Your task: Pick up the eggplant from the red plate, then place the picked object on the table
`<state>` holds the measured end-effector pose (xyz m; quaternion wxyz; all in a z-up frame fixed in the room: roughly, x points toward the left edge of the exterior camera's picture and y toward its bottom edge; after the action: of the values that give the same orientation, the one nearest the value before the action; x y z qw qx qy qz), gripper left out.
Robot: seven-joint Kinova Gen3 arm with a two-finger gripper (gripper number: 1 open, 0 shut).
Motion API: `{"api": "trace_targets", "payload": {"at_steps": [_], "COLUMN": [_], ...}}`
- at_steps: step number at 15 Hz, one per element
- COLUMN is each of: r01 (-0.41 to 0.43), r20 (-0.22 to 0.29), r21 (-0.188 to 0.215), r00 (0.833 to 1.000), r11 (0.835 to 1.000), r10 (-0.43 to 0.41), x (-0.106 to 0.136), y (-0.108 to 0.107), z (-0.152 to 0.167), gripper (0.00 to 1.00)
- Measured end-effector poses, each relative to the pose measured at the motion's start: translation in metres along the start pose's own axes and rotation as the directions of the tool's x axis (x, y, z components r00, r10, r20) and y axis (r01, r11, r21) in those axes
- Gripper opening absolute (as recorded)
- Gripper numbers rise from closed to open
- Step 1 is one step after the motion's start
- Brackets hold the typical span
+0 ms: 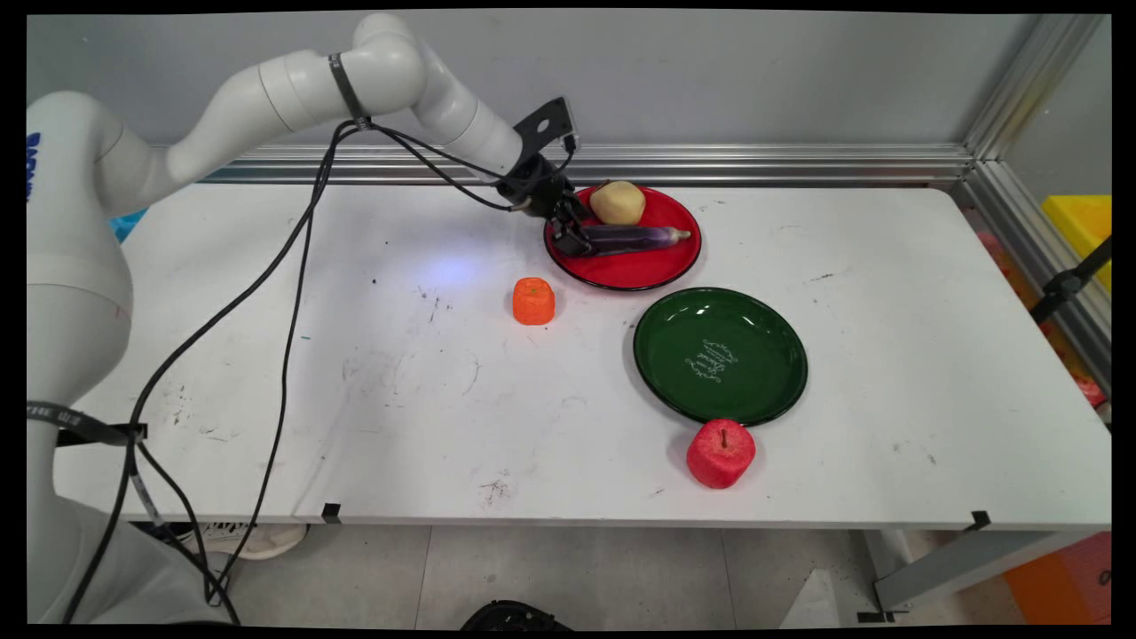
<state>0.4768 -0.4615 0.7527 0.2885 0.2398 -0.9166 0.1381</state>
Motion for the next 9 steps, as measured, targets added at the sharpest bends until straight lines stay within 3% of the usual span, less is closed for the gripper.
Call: {"api": "trace_targets", "payload": {"at_steps": [9], "r01": [0.01], "r20": [0.013], "r21": [-0.005], "r00": [1.0], "r11": [1.0], "r10": [-0.01], "x": [-0.0038], "y": [0.0044], "z": [0.0001], "gripper": [0.0]}}
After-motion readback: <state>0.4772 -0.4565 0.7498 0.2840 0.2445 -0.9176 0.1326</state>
